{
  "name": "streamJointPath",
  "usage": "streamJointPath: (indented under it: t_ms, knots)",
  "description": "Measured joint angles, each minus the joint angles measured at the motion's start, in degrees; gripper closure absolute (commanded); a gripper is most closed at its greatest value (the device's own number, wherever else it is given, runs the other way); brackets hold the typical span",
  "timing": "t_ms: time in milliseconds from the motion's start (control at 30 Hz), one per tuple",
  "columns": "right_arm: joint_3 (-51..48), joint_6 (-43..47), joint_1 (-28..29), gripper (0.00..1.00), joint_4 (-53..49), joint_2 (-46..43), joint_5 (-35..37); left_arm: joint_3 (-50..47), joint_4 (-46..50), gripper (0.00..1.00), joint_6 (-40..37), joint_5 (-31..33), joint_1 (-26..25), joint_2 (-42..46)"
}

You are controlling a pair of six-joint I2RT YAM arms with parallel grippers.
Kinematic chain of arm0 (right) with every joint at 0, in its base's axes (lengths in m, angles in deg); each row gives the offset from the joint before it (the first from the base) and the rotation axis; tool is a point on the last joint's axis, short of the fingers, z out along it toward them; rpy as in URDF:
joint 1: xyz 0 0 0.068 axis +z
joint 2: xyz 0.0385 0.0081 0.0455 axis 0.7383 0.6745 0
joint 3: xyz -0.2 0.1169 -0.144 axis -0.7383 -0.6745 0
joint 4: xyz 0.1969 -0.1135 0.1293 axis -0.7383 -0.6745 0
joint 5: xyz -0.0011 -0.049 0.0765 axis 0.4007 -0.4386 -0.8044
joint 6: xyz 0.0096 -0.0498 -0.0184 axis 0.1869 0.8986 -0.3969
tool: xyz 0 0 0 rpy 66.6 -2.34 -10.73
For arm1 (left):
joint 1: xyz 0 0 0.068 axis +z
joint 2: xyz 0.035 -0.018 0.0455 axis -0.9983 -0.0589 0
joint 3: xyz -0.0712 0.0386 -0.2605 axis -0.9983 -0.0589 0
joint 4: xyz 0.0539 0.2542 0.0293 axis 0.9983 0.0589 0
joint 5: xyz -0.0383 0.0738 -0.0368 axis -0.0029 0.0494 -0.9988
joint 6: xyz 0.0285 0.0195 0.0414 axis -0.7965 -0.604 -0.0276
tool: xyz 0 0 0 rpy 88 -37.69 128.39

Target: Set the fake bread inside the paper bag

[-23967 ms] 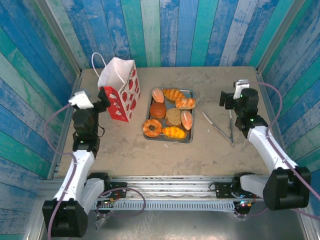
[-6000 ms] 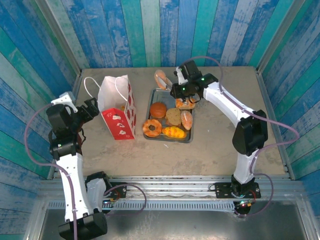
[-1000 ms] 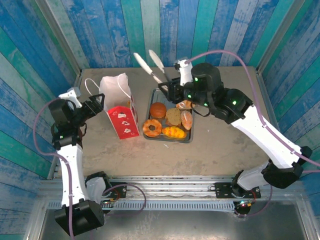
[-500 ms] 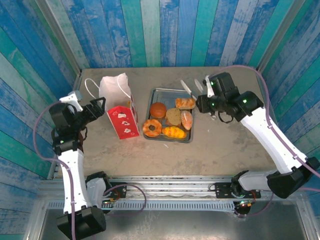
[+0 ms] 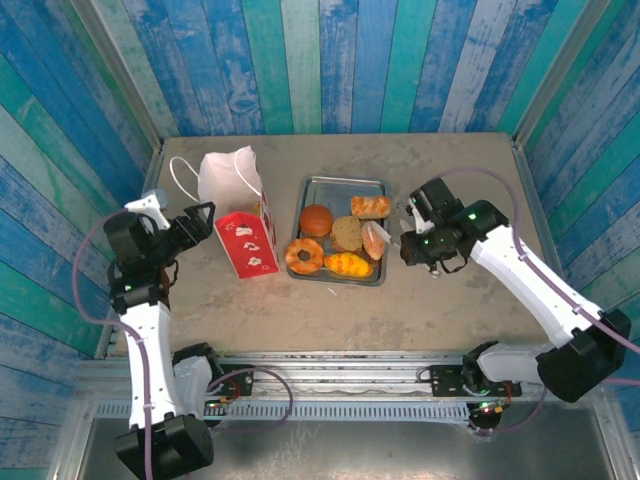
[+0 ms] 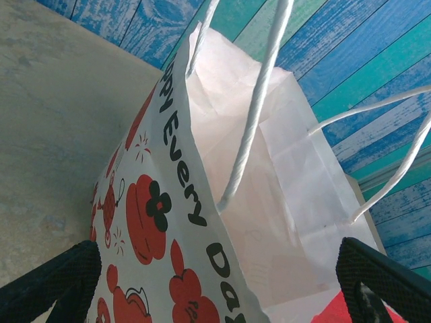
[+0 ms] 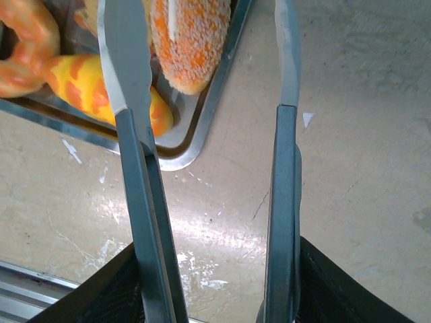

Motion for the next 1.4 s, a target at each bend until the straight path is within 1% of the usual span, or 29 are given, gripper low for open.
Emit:
streamJointPath:
  t_ms: [167, 367, 700, 1033, 1200, 1400]
  knots:
    - [0.04, 0.76, 0.0, 0.45, -0.2, 5.16, -0.33, 0.0, -0.02, 0.06, -0.02, 0.02, 0.0, 0.24]
    - [1.62, 1.7, 0.0, 0.45, 0.04, 8.37, -0.81, -0.02, -0.02, 0.06, -0.02, 0.04, 0.0, 0.42]
    - [2.43, 2.49, 0.0, 0.45, 1.6, 11.06, -2.67, -0.02, -0.02, 0.06, -0.09, 0.13, 0.0, 0.42]
    - [2.45, 2.56, 0.0, 0.46, 2.6, 13.42, -2.91, 0.0, -0.02, 0.06, -0.26, 0.5, 0.0, 0.42]
    - [2.56, 2.56, 0.0, 0.48, 2.93, 13.75, -2.97, 0.0, 0.02, 0.06, -0.46, 0.68, 0.0, 0.42]
    - [2.56, 2.51, 0.02, 0.56, 2.99, 13.66, -3.13, 0.0, 0.02, 0.06, -0.48, 0.92, 0.0, 0.42]
